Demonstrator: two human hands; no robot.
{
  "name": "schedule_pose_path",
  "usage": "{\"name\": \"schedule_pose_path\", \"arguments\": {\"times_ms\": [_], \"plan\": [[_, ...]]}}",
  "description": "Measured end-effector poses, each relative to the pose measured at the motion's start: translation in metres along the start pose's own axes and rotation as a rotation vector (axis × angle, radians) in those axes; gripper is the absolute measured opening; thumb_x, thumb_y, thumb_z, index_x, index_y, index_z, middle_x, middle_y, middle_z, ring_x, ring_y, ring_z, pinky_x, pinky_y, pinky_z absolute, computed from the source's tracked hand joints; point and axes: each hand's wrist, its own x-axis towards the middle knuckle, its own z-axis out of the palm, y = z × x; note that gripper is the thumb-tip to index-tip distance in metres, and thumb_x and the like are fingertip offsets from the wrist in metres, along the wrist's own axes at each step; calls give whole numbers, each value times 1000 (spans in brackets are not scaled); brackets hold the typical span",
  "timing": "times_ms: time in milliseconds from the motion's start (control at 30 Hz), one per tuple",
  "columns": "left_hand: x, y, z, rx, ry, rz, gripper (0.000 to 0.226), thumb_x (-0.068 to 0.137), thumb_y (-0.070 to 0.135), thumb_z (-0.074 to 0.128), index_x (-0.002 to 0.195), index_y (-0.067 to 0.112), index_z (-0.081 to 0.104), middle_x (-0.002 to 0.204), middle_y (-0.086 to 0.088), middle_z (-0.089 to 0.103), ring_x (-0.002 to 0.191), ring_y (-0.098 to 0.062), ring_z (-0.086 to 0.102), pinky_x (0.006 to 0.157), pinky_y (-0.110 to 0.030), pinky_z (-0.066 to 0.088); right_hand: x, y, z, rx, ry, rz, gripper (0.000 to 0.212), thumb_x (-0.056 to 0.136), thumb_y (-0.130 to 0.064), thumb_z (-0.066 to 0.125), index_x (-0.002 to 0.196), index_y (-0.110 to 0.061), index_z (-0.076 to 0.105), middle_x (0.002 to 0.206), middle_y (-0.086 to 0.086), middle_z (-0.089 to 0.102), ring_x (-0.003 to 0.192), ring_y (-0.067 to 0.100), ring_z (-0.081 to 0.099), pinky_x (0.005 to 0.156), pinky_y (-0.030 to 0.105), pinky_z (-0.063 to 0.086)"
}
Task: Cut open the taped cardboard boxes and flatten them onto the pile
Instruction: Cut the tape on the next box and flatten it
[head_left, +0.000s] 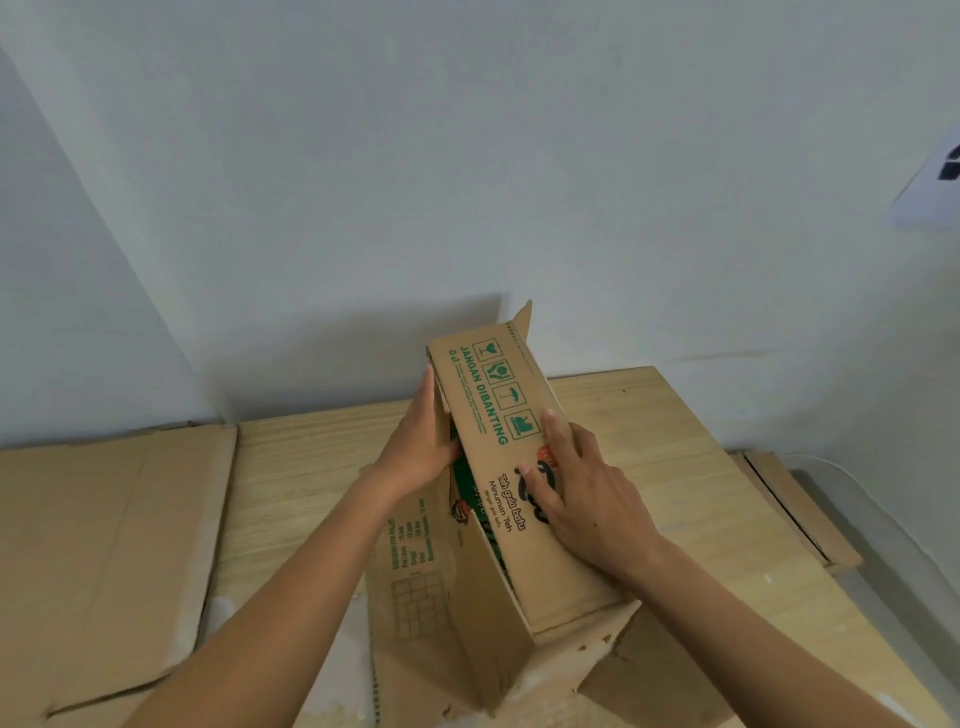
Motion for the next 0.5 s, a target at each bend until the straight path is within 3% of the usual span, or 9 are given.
{"name": "schedule_pose_path", "arguments": {"times_ms": [100, 167, 233, 300, 400, 500], "plan": [[4, -13, -2, -13, 56, -41, 70, 96, 10, 54, 151, 23, 13, 125, 17, 40, 110, -2, 45, 65, 0, 36, 6, 1, -3, -4, -28, -9, 66, 96, -54, 30, 149, -31, 0, 147, 0, 25, 93, 18, 61, 77, 35, 53], [5, -29, -7, -8, 110, -101, 67, 98, 7, 46, 152, 26, 12, 128, -4, 57, 98, -17, 61, 64, -13, 45, 10, 2, -4, -7, -31, -12, 66, 95, -55, 31, 149, -32, 1, 147, 0, 26, 94, 17, 60, 78, 35, 53], [4, -47, -19, -10, 151, -161, 63, 98, 5, 41, 152, 28, 19, 115, -23, 61, 89, -30, 61, 73, -32, 49, 13, 3, -6, -3, -32, -17, 66, 95, -55, 33, 149, -31, 3, 146, -1, 27, 98, 17, 59, 81, 35, 53], [1, -63, -35, -36, 150, -189, 59, 98, 5, 40, 150, 30, 27, 104, -22, 63, 85, -35, 60, 74, -37, 50, 16, 6, -9, 5, -42, -42, 68, 94, -55, 34, 150, -31, 4, 146, -3, 28, 103, 16, 58, 85, 34, 51], [-11, -79, -58, -53, 126, -184, 57, 97, 3, 39, 145, 33, 35, 101, -14, 64, 83, -26, 61, 68, -31, 50, 22, 8, -16, -20, -81, -117, 71, 91, -59, 33, 151, -32, 5, 146, -5, 29, 109, 12, 55, 89, 32, 49], [-23, -89, -77, -74, 132, -185, 54, 96, -1, 40, 136, 35, 42, 100, 3, 62, 79, 0, 57, 63, -11, 42, 24, 7, -19, -38, -110, -163, 76, 85, -64, 28, 151, -33, 7, 147, -6, 29, 113, 12, 53, 91, 29, 46]]}}
